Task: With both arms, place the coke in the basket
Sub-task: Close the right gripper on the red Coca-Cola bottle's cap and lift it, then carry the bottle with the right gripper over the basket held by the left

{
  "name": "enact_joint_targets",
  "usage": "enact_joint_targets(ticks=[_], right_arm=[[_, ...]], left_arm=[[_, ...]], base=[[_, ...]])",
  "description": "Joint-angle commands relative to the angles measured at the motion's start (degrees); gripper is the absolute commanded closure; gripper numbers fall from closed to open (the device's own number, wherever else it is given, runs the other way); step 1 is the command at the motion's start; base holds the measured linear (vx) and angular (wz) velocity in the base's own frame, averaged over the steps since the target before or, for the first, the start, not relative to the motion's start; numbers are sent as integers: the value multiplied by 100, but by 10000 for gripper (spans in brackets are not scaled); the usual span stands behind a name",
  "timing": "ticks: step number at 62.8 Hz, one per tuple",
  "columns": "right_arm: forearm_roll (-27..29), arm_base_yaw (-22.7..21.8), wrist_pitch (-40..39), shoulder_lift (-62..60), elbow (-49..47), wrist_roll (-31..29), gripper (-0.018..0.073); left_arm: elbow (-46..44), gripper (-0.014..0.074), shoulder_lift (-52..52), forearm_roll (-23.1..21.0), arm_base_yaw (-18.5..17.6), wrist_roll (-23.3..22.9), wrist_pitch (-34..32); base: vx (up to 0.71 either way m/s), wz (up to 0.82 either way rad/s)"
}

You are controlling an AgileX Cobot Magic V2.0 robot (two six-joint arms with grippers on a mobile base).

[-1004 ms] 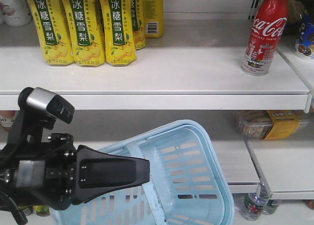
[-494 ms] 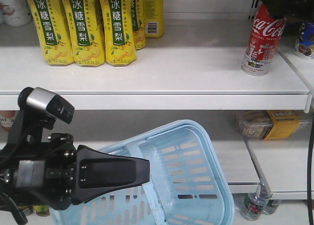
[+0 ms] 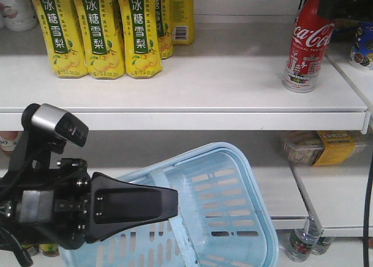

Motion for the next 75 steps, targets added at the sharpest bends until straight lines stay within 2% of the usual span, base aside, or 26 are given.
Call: enact_joint_targets(ticks=[1, 9, 17, 25, 31, 36, 44, 60, 68, 75], right_arm=[[0, -1, 313, -562, -188, 274, 564], [-788, -1, 613, -1271, -188, 970, 564], [-1858, -1, 1232, -1993, -188, 2117, 564], [-2212, -1, 1813, -2453, -165, 2857, 564], [-2288, -1, 2615, -2594, -165, 3356, 564], [-2230, -1, 3103, -2594, -127, 3572, 564], [-1768, -1, 3170, -2594, 345, 3572, 564], [-538, -1, 3079, -2526, 1818, 2866, 564], [-246, -1, 3019, -2378, 2177, 2583, 564], [-245, -1, 3021, -2248, 2229, 2566, 564]], left_arm=[[-150, 603, -129, -484, -37, -9, -1003], [-150, 603, -129, -484, -37, -9, -1003], [-150, 603, -129, -484, -37, -9, -1003], [-150, 603, -129, -484, -37, -9, -1003], [-150, 603, -129, -484, -37, -9, -1003], [-150, 603, -129, -484, -37, -9, -1003], [-150, 603, -129, -484, -37, -9, -1003], [-150, 603, -129, -484, -37, -9, -1003], [-150, 603, -129, -484, -37, -9, -1003], [-150, 603, -129, -484, -37, -9, -1003]], base=[[0, 0], [0, 0], [0, 0], [0, 0], [0, 0], [0, 0], [0, 0], [0, 0], [0, 0], [0, 0]])
